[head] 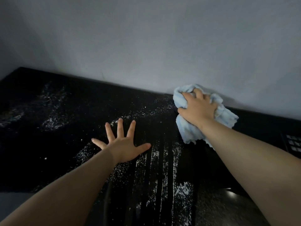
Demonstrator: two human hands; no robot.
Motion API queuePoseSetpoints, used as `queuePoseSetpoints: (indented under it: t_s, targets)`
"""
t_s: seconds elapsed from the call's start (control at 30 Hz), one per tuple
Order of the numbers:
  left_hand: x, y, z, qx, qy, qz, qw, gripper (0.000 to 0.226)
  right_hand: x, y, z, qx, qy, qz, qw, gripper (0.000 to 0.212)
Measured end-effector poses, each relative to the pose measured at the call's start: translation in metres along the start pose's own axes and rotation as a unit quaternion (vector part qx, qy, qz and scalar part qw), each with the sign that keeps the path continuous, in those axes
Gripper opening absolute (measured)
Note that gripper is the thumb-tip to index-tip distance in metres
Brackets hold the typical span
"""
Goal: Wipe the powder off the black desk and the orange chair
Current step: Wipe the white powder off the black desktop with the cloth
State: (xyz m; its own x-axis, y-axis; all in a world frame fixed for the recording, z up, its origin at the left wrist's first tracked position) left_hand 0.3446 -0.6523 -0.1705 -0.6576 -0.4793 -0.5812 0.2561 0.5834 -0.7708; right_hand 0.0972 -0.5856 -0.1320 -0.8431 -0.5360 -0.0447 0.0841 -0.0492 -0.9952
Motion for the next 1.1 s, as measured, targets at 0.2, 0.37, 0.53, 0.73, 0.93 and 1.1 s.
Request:
queuePoseSetpoints:
  t_s: [0.2, 0.37, 0.53, 0.73, 0.93, 1.1]
  targets:
    - [0.0, 0.001, 0.0, 0.012, 0.001, 0.006, 1.0, 0.095, -0.034, -0.008, 0.009, 0.037, -0.164, 0.093, 0.981, 0.045]
    - [0.001, -0.002, -0.001, -0.002, 0.001, 0.043, 0.999, 0.096, -0.007, -0.047, 0.017, 0.15, -0.142, 0.054, 0.977, 0.048]
    - [0.003, -0.004, -0.001, -0.003, -0.007, 0.064, 0.998, 0.096, 0.017, -0.002, 0.049, 0.029, -0.066, 0.072, 0.995, 0.058]
    - [0.001, 0.001, 0.0, -0.009, -0.001, 0.056, 0.998, 0.095, -0.022, -0.006, 0.05, -0.004, -0.193, 0.165, 0.967, 0.037]
    - [0.002, -0.001, -0.001, -0.006, 0.005, 0.038, 0.999, 0.095, -0.003, -0.054, 0.064, 0.103, -0.189, 0.106, 0.971, 0.015]
    - [0.002, 0.0, 0.002, -0.006, 0.0, 0.031, 1.0, 0.094, 0.0, -0.006, 0.092, 0.031, -0.195, 0.068, 0.978, 0.044]
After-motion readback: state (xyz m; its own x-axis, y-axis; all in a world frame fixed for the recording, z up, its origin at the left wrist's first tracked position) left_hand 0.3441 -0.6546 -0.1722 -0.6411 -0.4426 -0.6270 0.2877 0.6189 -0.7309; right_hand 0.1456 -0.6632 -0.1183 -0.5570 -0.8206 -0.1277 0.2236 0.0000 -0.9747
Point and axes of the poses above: each hand's wrist, its own x-axis towards the middle knuckle, its own y-axis out of the palm, z = x × y, the point moved 7 cm from there along x, towards the middle knuckle, and after that the axes turned 15 degrees about y, right-handed, at the moved point
